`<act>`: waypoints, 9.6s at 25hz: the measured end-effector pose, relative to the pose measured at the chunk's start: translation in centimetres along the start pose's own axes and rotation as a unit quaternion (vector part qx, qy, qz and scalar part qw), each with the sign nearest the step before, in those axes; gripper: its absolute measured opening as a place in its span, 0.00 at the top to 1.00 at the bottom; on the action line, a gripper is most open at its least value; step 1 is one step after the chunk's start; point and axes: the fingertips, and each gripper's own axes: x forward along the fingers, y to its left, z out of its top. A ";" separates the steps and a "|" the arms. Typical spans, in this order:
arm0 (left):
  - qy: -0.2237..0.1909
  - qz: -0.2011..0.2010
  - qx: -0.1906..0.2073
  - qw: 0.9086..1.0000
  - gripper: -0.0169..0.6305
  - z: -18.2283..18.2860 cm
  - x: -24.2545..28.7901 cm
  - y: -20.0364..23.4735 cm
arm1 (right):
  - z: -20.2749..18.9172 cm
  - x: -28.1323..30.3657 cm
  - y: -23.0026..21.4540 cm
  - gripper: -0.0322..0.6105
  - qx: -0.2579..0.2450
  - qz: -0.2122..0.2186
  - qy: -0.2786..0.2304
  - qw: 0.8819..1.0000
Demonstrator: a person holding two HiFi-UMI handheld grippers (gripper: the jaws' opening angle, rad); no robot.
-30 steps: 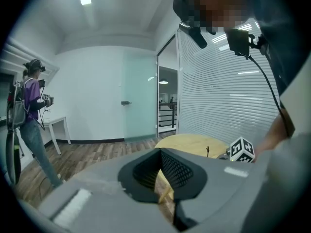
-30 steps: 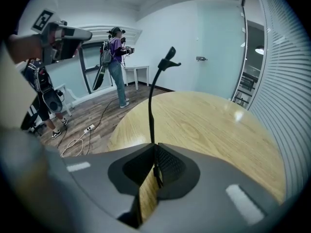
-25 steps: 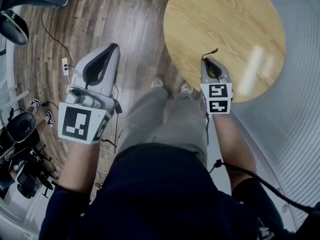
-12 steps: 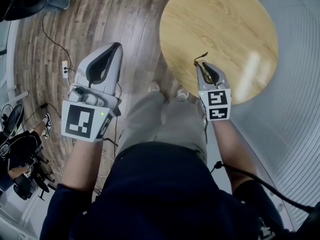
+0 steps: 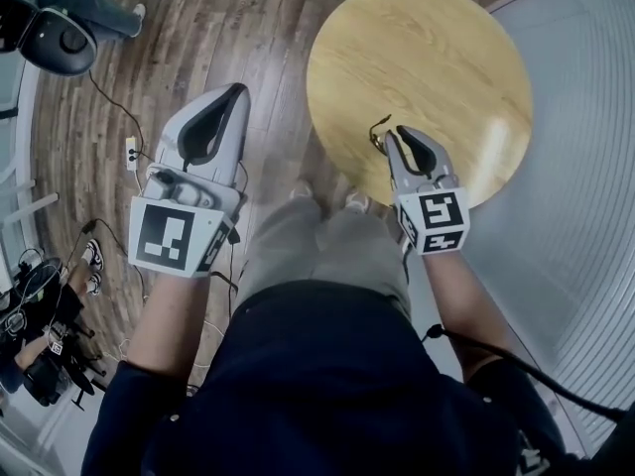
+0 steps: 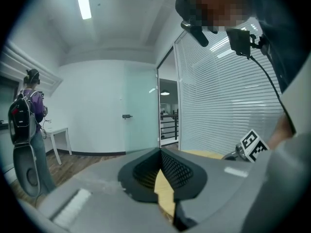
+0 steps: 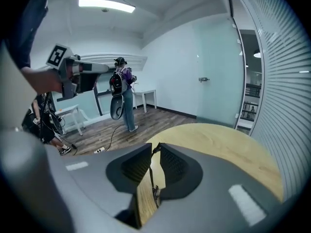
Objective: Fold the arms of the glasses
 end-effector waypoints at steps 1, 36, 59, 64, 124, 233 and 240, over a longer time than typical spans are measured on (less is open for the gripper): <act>-0.002 0.001 0.001 1.000 0.97 0.2 -0.1 -0.1 | 0.5 -0.1 0.0 0.85 -0.001 0.001 -0.006 1.000; 0.007 0.046 0.010 0.999 0.97 0.2 -2.7 -0.5 | 0.9 1.8 -0.2 0.89 0.008 0.031 0.017 0.999; 0.007 0.044 0.017 0.999 0.97 -0.3 -3.6 -1.7 | -1.1 1.6 0.3 0.85 0.011 0.037 0.030 0.999; 0.010 0.037 0.018 0.999 0.97 0.0 -3.2 -1.7 | -1.0 1.2 0.1 0.86 0.015 0.035 0.033 0.999; 0.010 -0.042 0.037 0.998 0.97 -0.2 -2.5 -8.2 | -6.5 -4.4 -1.1 0.86 0.058 -0.017 0.038 0.997; 0.059 -0.044 0.071 0.995 0.97 -2.5 -0.9 -10.9 | -18.8 -2.0 -1.7 0.88 0.067 0.012 0.103 0.992; 0.060 -0.043 0.064 0.995 0.97 -2.0 -1.6 -11.5 | -18.9 -2.3 -1.3 0.88 0.070 0.016 0.109 0.991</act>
